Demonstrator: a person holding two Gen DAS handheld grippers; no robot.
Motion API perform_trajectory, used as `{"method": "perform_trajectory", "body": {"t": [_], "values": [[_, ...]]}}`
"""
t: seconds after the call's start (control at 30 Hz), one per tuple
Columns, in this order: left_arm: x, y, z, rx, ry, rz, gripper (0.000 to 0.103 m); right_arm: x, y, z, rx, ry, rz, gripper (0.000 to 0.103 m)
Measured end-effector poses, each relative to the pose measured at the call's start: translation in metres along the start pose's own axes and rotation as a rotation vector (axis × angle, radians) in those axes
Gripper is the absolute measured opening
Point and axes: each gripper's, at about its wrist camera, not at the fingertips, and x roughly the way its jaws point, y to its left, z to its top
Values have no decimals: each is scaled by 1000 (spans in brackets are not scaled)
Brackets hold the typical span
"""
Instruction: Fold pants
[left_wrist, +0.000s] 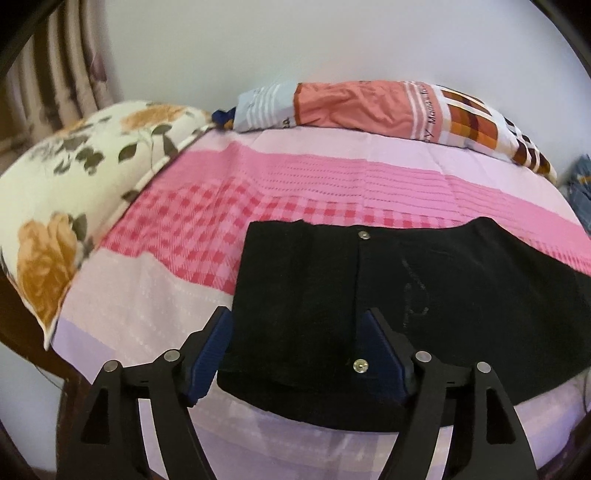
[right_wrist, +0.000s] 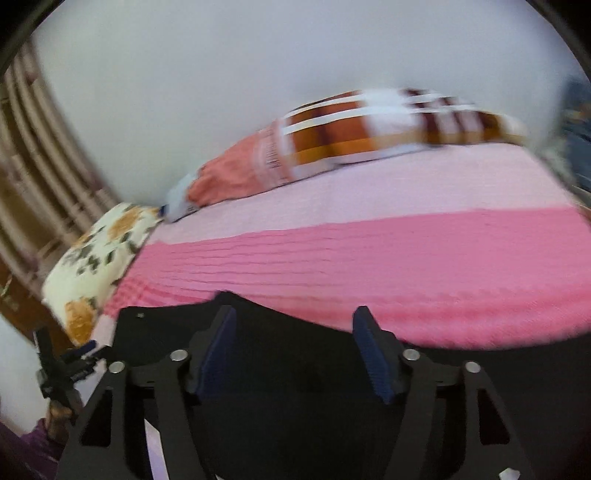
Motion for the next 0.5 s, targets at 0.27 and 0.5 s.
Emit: {"method": "perform_trajectory", "body": {"t": [0.27, 0.5], "values": [[-6, -15, -3, 36, -1, -6, 74, -84, -129, -55, 317, -76, -246, 72], [-15, -29, -3, 72, -18, 2, 74, -112, -198, -93, 538, -137, -349, 73]]}}
